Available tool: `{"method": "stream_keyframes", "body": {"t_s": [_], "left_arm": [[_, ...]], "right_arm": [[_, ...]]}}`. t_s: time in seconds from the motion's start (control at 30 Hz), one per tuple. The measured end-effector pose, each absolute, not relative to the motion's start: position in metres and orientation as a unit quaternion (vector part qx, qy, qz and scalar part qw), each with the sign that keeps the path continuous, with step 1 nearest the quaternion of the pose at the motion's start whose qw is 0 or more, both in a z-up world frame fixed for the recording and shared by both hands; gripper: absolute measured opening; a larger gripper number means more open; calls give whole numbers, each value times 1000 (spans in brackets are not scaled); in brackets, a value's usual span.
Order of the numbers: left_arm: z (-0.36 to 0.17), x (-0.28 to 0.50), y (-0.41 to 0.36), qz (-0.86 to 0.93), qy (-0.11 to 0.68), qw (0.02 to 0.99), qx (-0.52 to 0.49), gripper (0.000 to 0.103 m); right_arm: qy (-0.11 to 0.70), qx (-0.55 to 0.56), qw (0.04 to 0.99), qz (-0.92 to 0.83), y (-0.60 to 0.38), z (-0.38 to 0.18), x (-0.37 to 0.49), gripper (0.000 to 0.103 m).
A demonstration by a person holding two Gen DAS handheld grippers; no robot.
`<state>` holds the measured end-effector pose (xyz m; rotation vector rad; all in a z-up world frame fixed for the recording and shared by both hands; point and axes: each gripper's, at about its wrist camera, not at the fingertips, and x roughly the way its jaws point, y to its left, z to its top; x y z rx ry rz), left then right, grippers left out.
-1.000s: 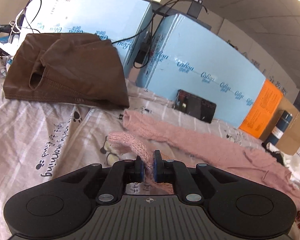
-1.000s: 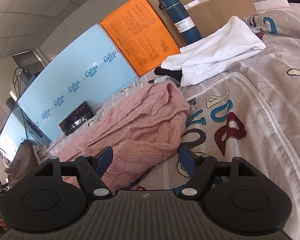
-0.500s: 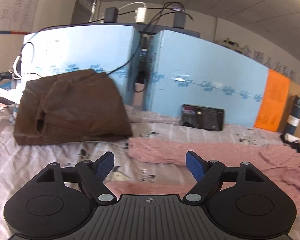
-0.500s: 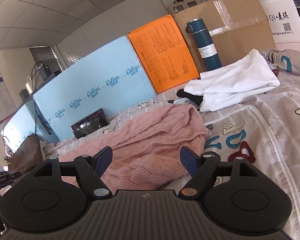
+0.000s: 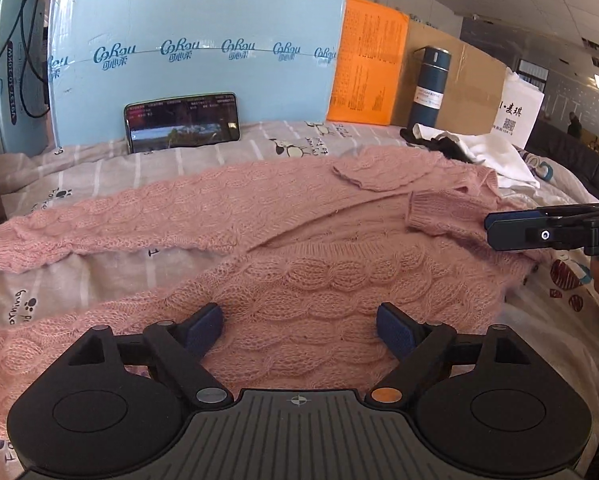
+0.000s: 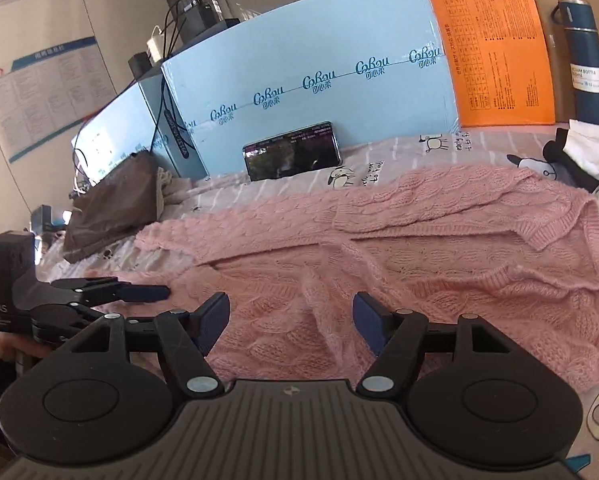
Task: Fold clothes
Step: 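Release the sleeve and open both grippers above the flattened sweater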
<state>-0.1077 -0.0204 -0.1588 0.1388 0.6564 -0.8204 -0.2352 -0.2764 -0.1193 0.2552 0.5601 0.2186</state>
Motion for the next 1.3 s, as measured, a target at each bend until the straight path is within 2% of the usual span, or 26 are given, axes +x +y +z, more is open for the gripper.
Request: {"method": "stream_keyframes", "body": {"t_s": [0.13, 0.2, 0.27, 0.37, 0.53, 0.6, 0.67, 0.73, 0.8, 0.83, 0.87, 1.03, 1.17, 1.3], "left_arm": [[-159, -108, -16, -396, 310, 862, 60, 90], [-157, -106, -15, -394, 308, 865, 52, 90], [-152, -104, -12, -387, 297, 872, 38, 90], [-139, -103, -8, -392, 270, 880, 4, 90], [-124, -99, -13, -449, 251, 853, -88, 92], [-126, -98, -26, -470, 261, 838, -95, 93], [-130, -96, -39, -484, 274, 826, -91, 93], [-136, -99, -55, -489, 291, 820, -62, 93], [-142, -103, -68, -492, 295, 819, -31, 93], [-145, -104, -73, -487, 297, 821, -20, 92], [-147, -105, -77, -483, 299, 823, -9, 92], [-144, -112, -82, -461, 265, 847, 27, 92], [-148, -108, -90, -414, 274, 865, 75, 93], [-158, -105, -97, -385, 286, 870, 116, 93]], "right_arm": [[307, 101, 944, 70, -283, -134, -222, 65], [304, 95, 946, 59, -289, -138, -223, 52], [300, 88, 949, 48, -294, -143, -225, 30], [280, 90, 954, 63, -297, -142, -234, 13], [233, 87, 958, 140, -285, -131, -255, 10], [224, 83, 957, 166, -279, -129, -259, 10], [230, 76, 955, 173, -275, -130, -259, 11], [241, 73, 951, 178, -274, -134, -258, 17], [246, 67, 949, 185, -271, -136, -262, 33], [243, 64, 949, 189, -271, -135, -265, 48], [236, 62, 950, 194, -271, -133, -270, 58], [217, 85, 957, 174, -290, -125, -287, 69], [257, 109, 952, 128, -308, -137, -284, 70], [255, 129, 951, 122, -317, -144, -287, 70]]}}
